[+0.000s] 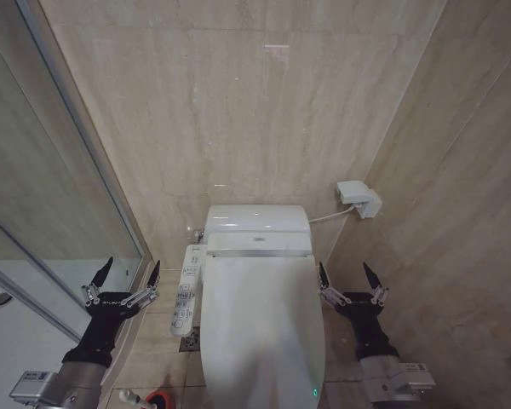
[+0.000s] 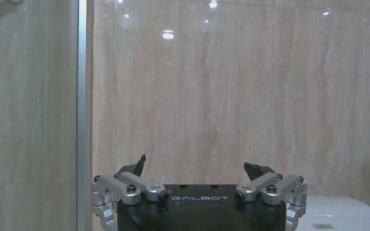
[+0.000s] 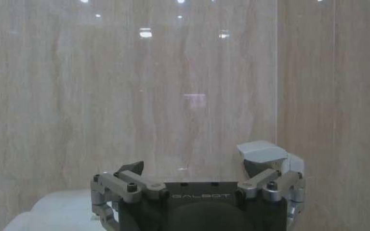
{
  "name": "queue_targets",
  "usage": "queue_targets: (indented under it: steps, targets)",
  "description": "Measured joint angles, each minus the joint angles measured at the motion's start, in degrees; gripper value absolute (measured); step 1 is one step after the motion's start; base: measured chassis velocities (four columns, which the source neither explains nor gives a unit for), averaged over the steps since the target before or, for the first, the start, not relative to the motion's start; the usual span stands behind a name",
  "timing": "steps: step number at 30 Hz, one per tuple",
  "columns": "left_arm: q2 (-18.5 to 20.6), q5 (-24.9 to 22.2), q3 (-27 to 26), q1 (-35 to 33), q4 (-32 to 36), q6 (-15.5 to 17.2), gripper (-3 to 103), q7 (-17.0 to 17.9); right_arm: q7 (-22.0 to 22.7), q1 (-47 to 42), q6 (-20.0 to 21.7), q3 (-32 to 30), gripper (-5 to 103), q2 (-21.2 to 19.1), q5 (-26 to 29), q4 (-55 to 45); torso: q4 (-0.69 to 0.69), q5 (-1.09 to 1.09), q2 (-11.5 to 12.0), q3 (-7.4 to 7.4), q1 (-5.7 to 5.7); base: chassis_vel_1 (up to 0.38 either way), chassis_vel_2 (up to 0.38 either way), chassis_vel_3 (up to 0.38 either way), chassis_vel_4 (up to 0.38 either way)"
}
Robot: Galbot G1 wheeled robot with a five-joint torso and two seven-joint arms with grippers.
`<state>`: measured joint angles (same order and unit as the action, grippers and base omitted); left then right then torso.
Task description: Open the toilet lid, clean the toilet bowl with a toilet brush, close the toilet lid, and flush.
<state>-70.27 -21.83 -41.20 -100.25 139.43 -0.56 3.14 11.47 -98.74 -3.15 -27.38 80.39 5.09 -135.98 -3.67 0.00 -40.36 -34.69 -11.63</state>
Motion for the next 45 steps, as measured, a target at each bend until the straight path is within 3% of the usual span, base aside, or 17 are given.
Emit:
queue_targets:
  steps: [16, 28, 32, 34, 37, 39, 43, 45]
  targets:
    - [0.1, -0.1, 0.1, 0.1, -0.1, 0.0, 100, 0.1, 0.0, 0.0, 0.0, 0.0, 100, 0.0, 0.0, 0.0, 0.01, 0.00, 0.0, 0.00, 0.01, 0.123, -0.124, -0.114, 0.124]
    - [0.1, -0.1, 0.1, 0.1, -0.2, 0.1, 100, 0.1, 0.0, 0.0, 0.0, 0.0, 100, 0.0, 0.0, 0.0, -0.01, -0.02, 0.0, 0.00, 0.01, 0.301, -0.300, -0.298, 0.301]
    - [0.1, -0.1, 0.1, 0.1, -0.2, 0.1, 100, 0.1, 0.0, 0.0, 0.0, 0.0, 100, 0.0, 0.0, 0.0, 0.00, 0.06, 0.0, 0.02, 0.03, 0.388, -0.360, -0.368, 0.359]
    - [0.1, -0.1, 0.1, 0.1, -0.2, 0.1, 100, 0.1, 0.0, 0.0, 0.0, 0.0, 100, 0.0, 0.0, 0.0, 0.03, -0.04, 0.0, 0.00, 0.02, 0.370, -0.384, -0.370, 0.356]
    - [0.1, -0.1, 0.1, 0.0, -0.2, 0.1, 100, 0.1, 0.0, 0.0, 0.0, 0.0, 100, 0.0, 0.0, 0.0, 0.00, 0.07, 0.0, 0.02, 0.05, 0.333, -0.354, -0.338, 0.338]
    - [0.1, -0.1, 0.1, 0.0, -0.2, 0.1, 100, 0.1, 0.0, 0.0, 0.0, 0.0, 100, 0.0, 0.0, 0.0, 0.00, -0.05, 0.0, 0.02, 0.05, 0.282, -0.291, -0.295, 0.271]
    - [0.1, -0.1, 0.1, 0.0, -0.2, 0.1, 100, 0.1, 0.0, 0.0, 0.0, 0.0, 100, 0.0, 0.0, 0.0, 0.03, -0.01, 0.0, 0.02, 0.06, 0.186, -0.088, -0.195, 0.178]
    - [0.1, -0.1, 0.1, 0.1, -0.2, 0.1, 100, 0.1, 0.0, 0.0, 0.0, 0.0, 100, 0.0, 0.0, 0.0, -0.04, 0.01, 0.0, 0.02, 0.04, 0.003, -0.040, -0.067, 0.033]
